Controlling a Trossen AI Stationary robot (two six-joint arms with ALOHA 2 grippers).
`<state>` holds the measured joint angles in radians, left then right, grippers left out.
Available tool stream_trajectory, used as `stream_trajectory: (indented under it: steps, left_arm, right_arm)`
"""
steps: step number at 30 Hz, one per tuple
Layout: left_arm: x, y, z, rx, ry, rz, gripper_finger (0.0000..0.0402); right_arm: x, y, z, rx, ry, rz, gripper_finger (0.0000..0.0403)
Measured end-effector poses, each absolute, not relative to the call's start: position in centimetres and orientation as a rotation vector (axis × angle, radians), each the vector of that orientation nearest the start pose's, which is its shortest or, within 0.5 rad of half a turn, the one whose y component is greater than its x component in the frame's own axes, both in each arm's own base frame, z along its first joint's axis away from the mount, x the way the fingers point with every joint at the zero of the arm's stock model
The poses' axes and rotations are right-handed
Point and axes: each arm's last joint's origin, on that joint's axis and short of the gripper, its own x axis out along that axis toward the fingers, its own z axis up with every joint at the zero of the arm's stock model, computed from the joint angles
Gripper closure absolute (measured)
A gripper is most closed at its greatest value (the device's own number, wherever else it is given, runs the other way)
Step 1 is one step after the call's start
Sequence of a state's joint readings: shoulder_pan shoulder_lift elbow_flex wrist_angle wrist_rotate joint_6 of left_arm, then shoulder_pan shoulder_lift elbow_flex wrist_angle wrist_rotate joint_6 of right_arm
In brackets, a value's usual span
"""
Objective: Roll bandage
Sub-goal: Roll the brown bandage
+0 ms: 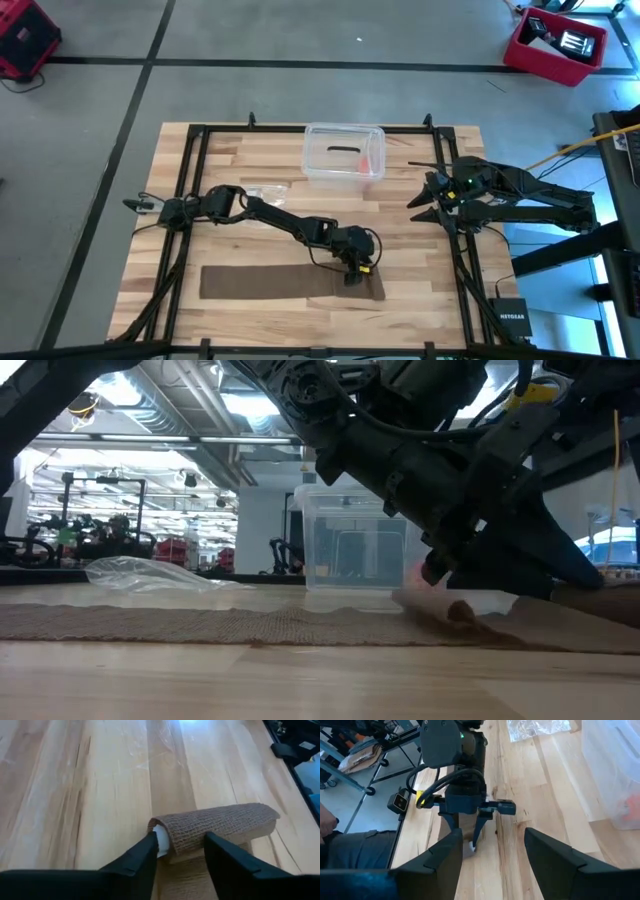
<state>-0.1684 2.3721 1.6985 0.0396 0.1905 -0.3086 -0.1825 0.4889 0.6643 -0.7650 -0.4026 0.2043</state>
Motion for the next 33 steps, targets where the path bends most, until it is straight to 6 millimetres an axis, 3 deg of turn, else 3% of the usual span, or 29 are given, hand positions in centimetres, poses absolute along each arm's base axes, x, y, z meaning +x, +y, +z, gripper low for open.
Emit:
stream_trajectory:
  steps: [8,16,21,33]
  left_arm:
    - [50.9,-9.2,12.3,-0.233,0.667,-0.267,0.0383]
    - [50.9,-9.3,13.0,-0.165,0.633,-0.26,0.0398]
    - [50.2,-9.4,17.4,-0.07,0.56,-0.259,0.04]
    - [46.5,-7.6,28.9,0.244,0.399,0.071,0.0401]
  right_arm:
    - [9.7,-0.7,27.8,0.365,0.577,0.155,0.0187]
    - [9.7,-0.7,27.8,0.357,0.571,0.157,0.0187]
    - [9.7,-0.7,28.7,0.345,0.535,0.155,0.0187]
    - [8.7,-1.0,33.4,0.199,0.344,0.015,0.0187]
